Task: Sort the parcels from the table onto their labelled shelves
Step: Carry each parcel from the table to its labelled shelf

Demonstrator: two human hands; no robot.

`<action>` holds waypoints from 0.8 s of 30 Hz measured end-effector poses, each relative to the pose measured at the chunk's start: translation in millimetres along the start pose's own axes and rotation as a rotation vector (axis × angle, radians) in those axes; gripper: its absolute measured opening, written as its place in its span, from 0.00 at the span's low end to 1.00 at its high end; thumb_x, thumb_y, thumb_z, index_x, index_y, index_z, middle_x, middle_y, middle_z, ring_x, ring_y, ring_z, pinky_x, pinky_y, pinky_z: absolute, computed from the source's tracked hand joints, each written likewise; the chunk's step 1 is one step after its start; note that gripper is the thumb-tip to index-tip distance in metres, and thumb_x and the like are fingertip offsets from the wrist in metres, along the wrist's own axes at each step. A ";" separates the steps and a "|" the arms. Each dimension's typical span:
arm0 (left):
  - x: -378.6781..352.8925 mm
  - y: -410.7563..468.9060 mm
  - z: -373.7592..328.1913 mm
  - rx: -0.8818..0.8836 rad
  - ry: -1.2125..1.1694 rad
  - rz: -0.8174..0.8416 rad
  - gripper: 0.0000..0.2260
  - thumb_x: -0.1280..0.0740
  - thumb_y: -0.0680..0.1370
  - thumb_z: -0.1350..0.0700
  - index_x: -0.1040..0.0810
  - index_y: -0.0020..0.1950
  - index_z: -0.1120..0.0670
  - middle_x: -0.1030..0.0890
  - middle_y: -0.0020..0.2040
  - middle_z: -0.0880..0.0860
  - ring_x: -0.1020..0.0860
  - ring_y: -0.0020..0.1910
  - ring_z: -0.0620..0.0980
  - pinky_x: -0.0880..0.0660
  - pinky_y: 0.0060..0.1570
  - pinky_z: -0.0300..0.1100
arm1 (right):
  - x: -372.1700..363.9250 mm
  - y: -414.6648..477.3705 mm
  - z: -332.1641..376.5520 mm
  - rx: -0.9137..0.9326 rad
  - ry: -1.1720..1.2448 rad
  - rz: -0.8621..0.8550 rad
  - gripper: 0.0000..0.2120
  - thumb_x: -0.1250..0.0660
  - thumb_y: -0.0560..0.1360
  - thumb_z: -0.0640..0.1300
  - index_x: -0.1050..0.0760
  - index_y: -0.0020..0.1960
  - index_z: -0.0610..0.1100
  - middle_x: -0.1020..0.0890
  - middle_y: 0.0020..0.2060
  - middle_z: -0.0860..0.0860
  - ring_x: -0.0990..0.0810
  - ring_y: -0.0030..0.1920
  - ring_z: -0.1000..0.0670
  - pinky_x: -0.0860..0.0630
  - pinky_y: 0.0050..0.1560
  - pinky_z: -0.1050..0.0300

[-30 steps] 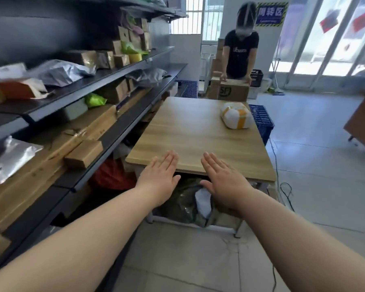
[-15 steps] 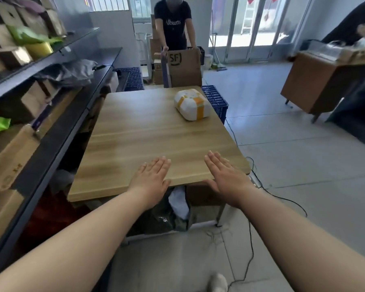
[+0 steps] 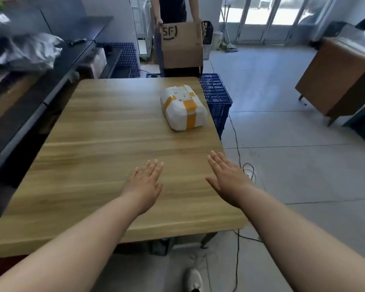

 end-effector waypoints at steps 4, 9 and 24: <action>-19.0 42.0 2.1 0.078 -0.064 0.024 0.27 0.50 0.83 0.48 0.57 0.79 0.50 0.57 0.79 0.49 0.56 0.78 0.48 0.55 0.75 0.46 | -16.1 46.2 -36.2 0.010 -0.013 0.080 0.31 0.53 0.82 0.57 0.61 0.77 0.44 0.60 0.77 0.50 0.61 0.76 0.51 0.58 0.74 0.56; -40.2 65.1 15.8 0.090 -0.040 0.112 0.27 0.51 0.83 0.48 0.59 0.79 0.50 0.58 0.79 0.49 0.58 0.77 0.47 0.56 0.75 0.45 | -26.8 88.2 -54.1 -0.008 0.039 0.132 0.31 0.53 0.82 0.57 0.61 0.77 0.45 0.61 0.77 0.52 0.61 0.76 0.52 0.57 0.71 0.58; -0.5 300.3 61.0 0.079 -0.363 -0.008 0.29 0.46 0.83 0.49 0.57 0.79 0.54 0.58 0.79 0.51 0.56 0.77 0.48 0.54 0.74 0.43 | -7.9 298.1 -120.6 -0.330 0.444 -0.041 0.30 0.49 0.81 0.54 0.56 0.78 0.46 0.53 0.78 0.50 0.54 0.77 0.50 0.49 0.73 0.50</action>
Point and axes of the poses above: each hand's wrist, its own y-axis towards the middle knuckle, its own x-axis out of the back of the hand, z = x × y, the point moved 9 cm from there along y, towards the middle knuckle
